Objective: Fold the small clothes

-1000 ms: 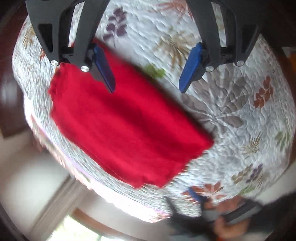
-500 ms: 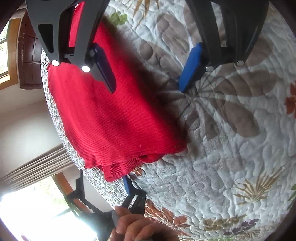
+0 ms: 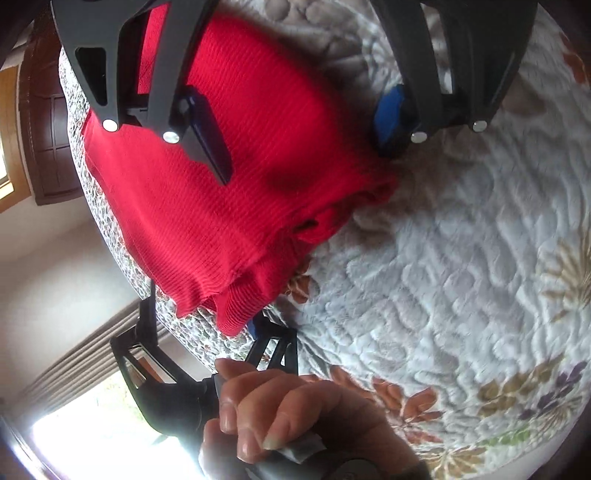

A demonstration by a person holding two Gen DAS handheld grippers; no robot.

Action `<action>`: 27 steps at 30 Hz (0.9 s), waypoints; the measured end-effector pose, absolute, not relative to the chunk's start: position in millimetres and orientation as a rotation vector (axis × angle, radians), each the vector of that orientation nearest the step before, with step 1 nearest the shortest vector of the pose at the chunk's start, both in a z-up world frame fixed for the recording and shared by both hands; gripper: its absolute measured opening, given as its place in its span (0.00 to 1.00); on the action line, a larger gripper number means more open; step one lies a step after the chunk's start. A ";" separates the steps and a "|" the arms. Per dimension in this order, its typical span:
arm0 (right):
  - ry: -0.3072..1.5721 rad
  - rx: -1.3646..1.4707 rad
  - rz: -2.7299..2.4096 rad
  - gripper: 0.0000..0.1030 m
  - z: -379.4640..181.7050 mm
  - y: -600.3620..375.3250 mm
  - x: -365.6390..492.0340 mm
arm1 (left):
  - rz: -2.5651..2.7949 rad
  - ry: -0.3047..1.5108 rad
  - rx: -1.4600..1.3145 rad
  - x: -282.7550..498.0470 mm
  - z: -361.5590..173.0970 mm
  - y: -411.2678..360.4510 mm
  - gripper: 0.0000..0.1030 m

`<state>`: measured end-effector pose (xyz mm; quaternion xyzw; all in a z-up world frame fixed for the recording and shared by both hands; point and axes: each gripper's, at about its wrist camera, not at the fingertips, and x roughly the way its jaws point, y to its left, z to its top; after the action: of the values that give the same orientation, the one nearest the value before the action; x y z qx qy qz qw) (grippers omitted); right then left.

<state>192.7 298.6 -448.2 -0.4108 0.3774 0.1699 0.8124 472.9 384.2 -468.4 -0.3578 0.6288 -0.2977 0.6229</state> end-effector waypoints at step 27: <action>0.991 -0.488 0.354 0.12 -379.2 274.5 230.3 | -0.552 1.529 -0.764 484.8 -425.7 376.4 0.16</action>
<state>230.3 274.5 -379.2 -0.2303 0.4680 0.1671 0.8366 484.8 376.4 -425.7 -0.3325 0.6660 -0.2404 0.6230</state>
